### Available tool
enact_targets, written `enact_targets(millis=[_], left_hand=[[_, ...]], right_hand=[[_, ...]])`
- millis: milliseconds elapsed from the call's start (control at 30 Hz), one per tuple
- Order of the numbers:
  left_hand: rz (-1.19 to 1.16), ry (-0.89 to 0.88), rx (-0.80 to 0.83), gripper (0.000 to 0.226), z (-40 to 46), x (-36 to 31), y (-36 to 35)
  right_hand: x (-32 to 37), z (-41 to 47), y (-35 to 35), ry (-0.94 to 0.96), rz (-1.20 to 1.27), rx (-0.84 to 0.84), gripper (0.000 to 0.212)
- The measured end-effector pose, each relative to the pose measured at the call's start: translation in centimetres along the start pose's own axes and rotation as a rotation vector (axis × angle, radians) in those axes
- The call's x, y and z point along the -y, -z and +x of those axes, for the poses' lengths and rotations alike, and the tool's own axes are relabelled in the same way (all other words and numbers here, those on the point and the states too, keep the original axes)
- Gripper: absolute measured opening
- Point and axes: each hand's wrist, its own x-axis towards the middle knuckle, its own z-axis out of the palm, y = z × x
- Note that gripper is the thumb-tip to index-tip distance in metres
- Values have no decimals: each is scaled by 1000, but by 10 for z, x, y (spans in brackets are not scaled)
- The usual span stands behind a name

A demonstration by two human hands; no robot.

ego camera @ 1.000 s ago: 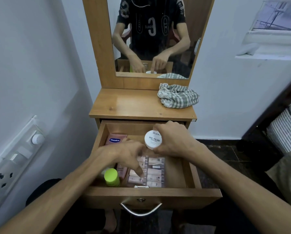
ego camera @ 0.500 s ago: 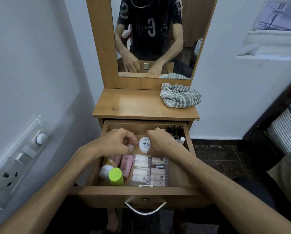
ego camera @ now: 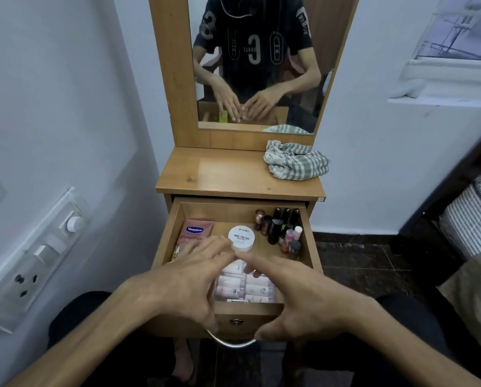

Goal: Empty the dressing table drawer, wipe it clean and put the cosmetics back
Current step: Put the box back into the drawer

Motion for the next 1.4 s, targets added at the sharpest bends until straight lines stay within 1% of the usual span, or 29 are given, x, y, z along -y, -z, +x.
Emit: enact_targets(millis=[100,300,467,567,633,700,800,867,967,1033,1133,1400], left_hand=[[18,13,-56,134,8,5,-2],[129,15,-240,141,21,16,6],[186,25,-395,148,48,25,23],[160,42,-448,149,69,38,33],[110,74,-455,142,84,50,40],[65,88,-511,128,94,61,42],[24,69,-728,100,106,74,29],[21,65,-877,84,115,76,15],[1,96,-1064,69,132,70,-2],[-17,118,-1143,63,141,64,-8],[-36,114,-1189,61,148,63,-12],[15,124,-1171,57,153,64,-7]], right_hand=[[-8,1,-8,22,-63,-113,110],[-12,16,3,21,-163,-236,117],[-28,51,21,-49,-341,-318,133],[-40,74,30,-91,-412,-372,134],[-49,91,33,-108,-435,-390,128],[-57,106,33,-110,-439,-411,119],[-72,118,25,-111,-399,-560,103],[-78,123,16,-111,-372,-662,95],[-84,133,7,-115,-333,-787,82],[-82,140,4,-140,-325,-835,75],[-84,150,1,-158,-335,-890,70],[-89,155,-3,-135,-326,-914,65]])
